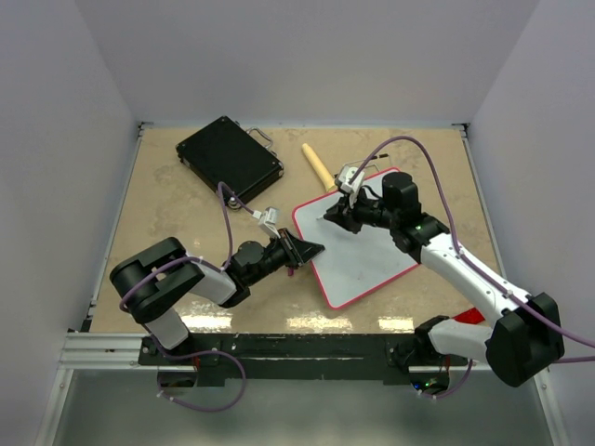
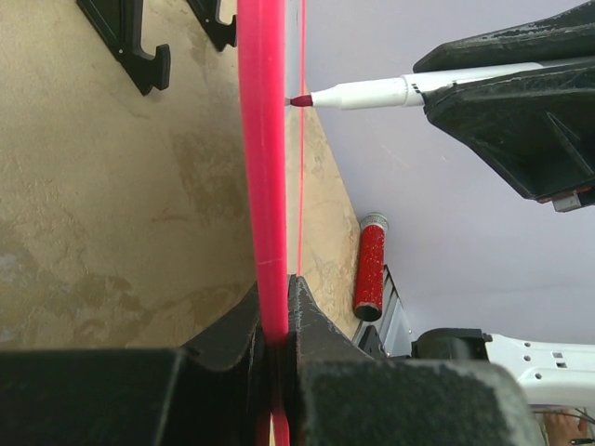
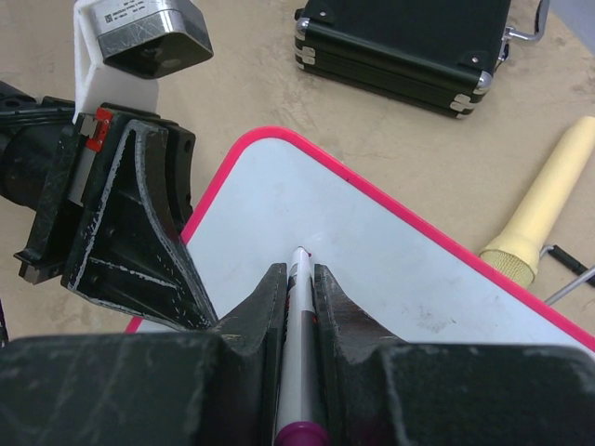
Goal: Write a sentence on the whiteboard
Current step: Write on the whiteboard with the whiteboard marker without the cap.
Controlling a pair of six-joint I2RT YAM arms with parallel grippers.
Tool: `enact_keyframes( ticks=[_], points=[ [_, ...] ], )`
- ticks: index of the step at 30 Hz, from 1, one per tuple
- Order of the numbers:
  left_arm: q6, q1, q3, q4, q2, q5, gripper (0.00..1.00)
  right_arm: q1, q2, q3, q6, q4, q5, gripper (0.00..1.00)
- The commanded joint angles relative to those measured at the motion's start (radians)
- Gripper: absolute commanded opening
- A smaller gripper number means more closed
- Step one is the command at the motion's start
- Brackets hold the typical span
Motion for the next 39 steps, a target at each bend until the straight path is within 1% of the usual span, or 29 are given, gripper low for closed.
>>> enact_keyframes(
  ticks=[1,8,20,28,34,39],
  points=[
    [0.055,-0.004,0.039,0.22,0.001,0.028,0.0,0.01,0.011,0.006,0.009,0.036,-0.019,0.0],
    [0.052,-0.005,0.042,0.221,0.006,0.03,0.0,0.013,0.016,0.009,-0.005,0.022,-0.056,0.0],
    [0.064,-0.004,0.037,0.206,-0.011,0.02,0.0,0.017,0.014,0.024,-0.083,-0.087,-0.099,0.0],
    [0.067,-0.004,0.033,0.197,-0.02,0.02,0.0,0.015,0.02,0.047,-0.141,-0.182,-0.039,0.0],
    [0.069,-0.005,0.033,0.196,-0.023,0.02,0.0,0.013,0.01,0.047,-0.144,-0.19,0.004,0.0],
    [0.069,-0.004,0.033,0.195,-0.023,0.025,0.0,0.012,0.002,0.046,-0.127,-0.173,0.07,0.0]
  ],
)
